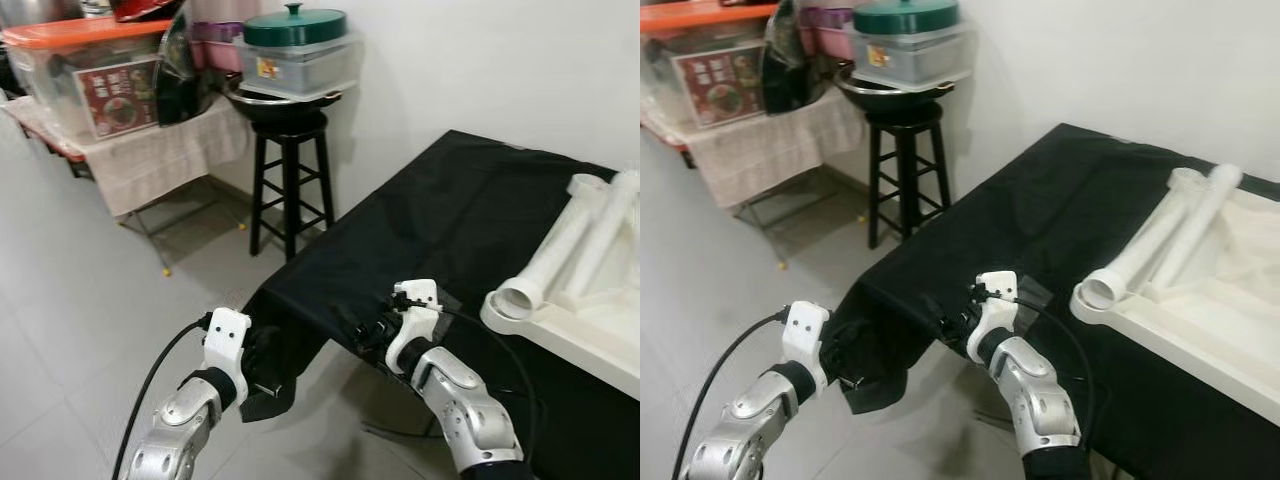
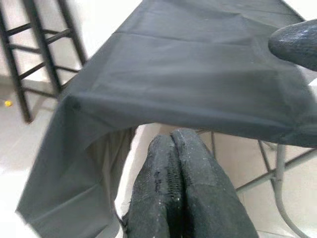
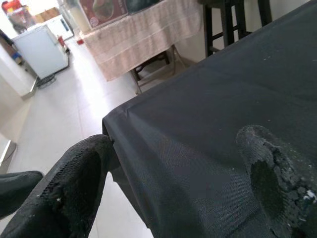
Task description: Building children table
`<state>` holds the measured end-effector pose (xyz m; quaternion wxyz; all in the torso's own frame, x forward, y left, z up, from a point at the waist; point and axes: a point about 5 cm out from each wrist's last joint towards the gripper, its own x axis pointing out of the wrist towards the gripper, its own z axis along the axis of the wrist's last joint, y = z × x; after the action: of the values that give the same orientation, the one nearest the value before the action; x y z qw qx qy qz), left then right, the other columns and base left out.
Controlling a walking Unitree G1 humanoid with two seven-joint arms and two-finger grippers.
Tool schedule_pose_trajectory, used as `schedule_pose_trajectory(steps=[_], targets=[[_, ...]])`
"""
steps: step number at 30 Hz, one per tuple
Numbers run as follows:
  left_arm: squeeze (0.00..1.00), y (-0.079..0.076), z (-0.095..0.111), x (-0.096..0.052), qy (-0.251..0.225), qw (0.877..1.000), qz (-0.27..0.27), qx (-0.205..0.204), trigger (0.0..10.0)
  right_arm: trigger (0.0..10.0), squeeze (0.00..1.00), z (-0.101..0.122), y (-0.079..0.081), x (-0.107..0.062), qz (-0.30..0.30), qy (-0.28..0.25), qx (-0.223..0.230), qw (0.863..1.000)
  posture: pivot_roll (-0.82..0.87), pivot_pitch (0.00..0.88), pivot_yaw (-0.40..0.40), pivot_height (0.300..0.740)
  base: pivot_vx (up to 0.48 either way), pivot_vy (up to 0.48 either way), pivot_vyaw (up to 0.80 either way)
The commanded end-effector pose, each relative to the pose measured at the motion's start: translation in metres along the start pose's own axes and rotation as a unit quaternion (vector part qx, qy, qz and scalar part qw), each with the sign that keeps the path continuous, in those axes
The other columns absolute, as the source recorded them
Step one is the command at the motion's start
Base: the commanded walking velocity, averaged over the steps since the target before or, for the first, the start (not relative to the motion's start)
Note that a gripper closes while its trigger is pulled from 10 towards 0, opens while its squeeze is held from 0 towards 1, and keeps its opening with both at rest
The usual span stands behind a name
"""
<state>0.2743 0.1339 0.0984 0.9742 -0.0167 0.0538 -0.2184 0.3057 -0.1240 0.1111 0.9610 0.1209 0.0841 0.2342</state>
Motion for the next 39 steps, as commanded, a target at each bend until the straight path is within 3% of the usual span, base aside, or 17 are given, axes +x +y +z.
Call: schedule_pose_trajectory(steps=[1, 34, 39], targets=[[0.0, 0.0016, -0.0029, -0.0008, 0.005, 1.0, 0.001, 0.004, 10.0, 10.0, 0.0, -0.0002, 0.0004, 0.001, 0.002, -0.003, 0.004, 1.0, -0.08, 0.0, -0.004, 0.74, 0.0, 0.0, -0.8], [0.0, 0.0029, -0.0002, 0.0001, -0.003, 1.0, 0.004, 0.004, 10.0, 10.0, 0.0, 0.0015, -0.0001, 0.0021, 0.005, -0.006, 0.014, 1.0, -0.08, 0.0, -0.003, 0.74, 0.0, 0.0, -0.8], [0.0, 0.0096, 0.0053, 0.0027, -0.016, 1.0, 0.02, 0.002, 10.0, 10.0, 0.0, 0.0024, 0.0006, 0.0023, 0.01, -0.011, 0.021, 1.0, -0.09, 0.0, 0.0, 0.74, 0.0, 0.0, -0.64]])
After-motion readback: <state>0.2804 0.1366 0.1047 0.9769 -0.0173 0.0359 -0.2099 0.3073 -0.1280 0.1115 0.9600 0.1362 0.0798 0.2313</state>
